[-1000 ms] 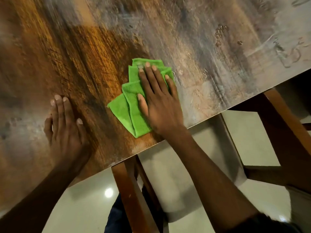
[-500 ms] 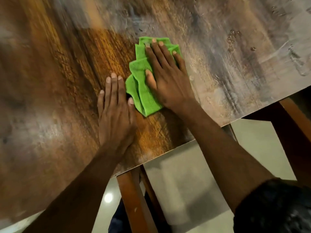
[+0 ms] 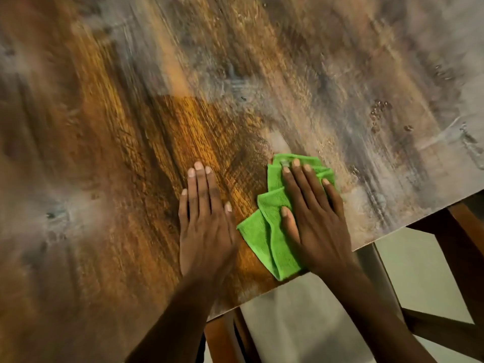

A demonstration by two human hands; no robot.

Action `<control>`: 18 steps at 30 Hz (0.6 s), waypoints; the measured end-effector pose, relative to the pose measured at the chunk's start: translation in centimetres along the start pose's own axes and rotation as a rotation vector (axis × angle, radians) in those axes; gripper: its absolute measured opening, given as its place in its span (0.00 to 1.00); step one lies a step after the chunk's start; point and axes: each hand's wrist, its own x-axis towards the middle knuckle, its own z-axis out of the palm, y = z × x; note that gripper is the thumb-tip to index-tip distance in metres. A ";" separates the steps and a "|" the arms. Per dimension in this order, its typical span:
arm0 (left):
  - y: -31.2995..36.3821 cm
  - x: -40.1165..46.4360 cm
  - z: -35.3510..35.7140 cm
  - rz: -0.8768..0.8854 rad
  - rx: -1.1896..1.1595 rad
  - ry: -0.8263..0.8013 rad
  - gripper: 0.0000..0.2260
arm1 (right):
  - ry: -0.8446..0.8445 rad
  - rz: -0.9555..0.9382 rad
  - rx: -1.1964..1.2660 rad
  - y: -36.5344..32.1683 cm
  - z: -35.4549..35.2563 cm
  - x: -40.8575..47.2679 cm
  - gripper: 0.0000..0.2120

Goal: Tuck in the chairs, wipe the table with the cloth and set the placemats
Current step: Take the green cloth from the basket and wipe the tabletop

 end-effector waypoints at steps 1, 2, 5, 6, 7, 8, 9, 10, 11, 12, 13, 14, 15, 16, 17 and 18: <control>0.0 0.0 0.0 0.000 0.001 -0.008 0.30 | 0.015 -0.016 -0.003 -0.5 0.0 1.7 0.32; 0.0 0.0 0.0 0.001 0.004 -0.014 0.30 | 0.031 -0.035 -0.012 -0.9 0.1 3.8 0.32; -0.1 -0.2 -0.1 0.020 -0.007 -0.013 0.30 | 0.079 -0.094 -0.031 -2.8 0.0 10.9 0.30; -0.1 -0.3 -0.1 0.025 -0.008 -0.012 0.29 | 0.086 -0.116 -0.037 -3.4 -0.1 12.9 0.30; -0.1 -0.3 0.0 0.026 -0.013 -0.016 0.30 | 0.094 -0.135 -0.046 -3.8 -0.2 14.5 0.30; -0.1 -0.3 0.0 0.022 -0.020 -0.020 0.30 | 0.104 -0.152 -0.051 -4.1 -0.3 15.6 0.30; -0.1 -0.3 0.0 0.017 -0.024 -0.027 0.30 | 0.111 -0.162 -0.052 -4.0 -0.3 16.1 0.30; -0.1 -0.3 0.0 0.014 -0.026 -0.036 0.30 | 0.112 -0.166 -0.048 -3.7 -0.4 16.0 0.29; -0.2 -0.3 -0.1 0.013 -0.022 -0.046 0.30 | 0.110 -0.165 -0.043 -3.4 -0.5 15.2 0.29; -0.1 -0.3 -0.1 0.015 -0.023 -0.056 0.30 | 0.101 -0.154 -0.037 -2.7 -0.6 13.9 0.29; -0.1 -0.2 -0.3 0.016 -0.023 -0.063 0.30 | 0.086 -0.133 -0.028 -1.9 -0.8 12.3 0.29; 0.0 -0.2 -0.4 0.013 -0.017 -0.067 0.30 | 0.062 -0.102 -0.018 -1.0 -0.9 10.1 0.29; 0.1 -0.1 -0.6 0.006 -0.008 -0.069 0.31 | 0.036 -0.067 -0.015 0.1 -1.1 7.6 0.29; 0.3 0.0 -0.7 -0.003 0.001 -0.069 0.31 | 0.016 -0.031 -0.012 1.3 -1.2 4.9 0.29; 0.4 0.0 -0.8 -0.009 0.004 -0.068 0.31 | -0.006 0.008 -0.004 2.5 -1.4 2.2 0.29; 0.5 0.0 -0.8 -0.013 0.004 -0.065 0.31 | -0.031 0.048 0.008 3.4 -1.6 0.0 0.29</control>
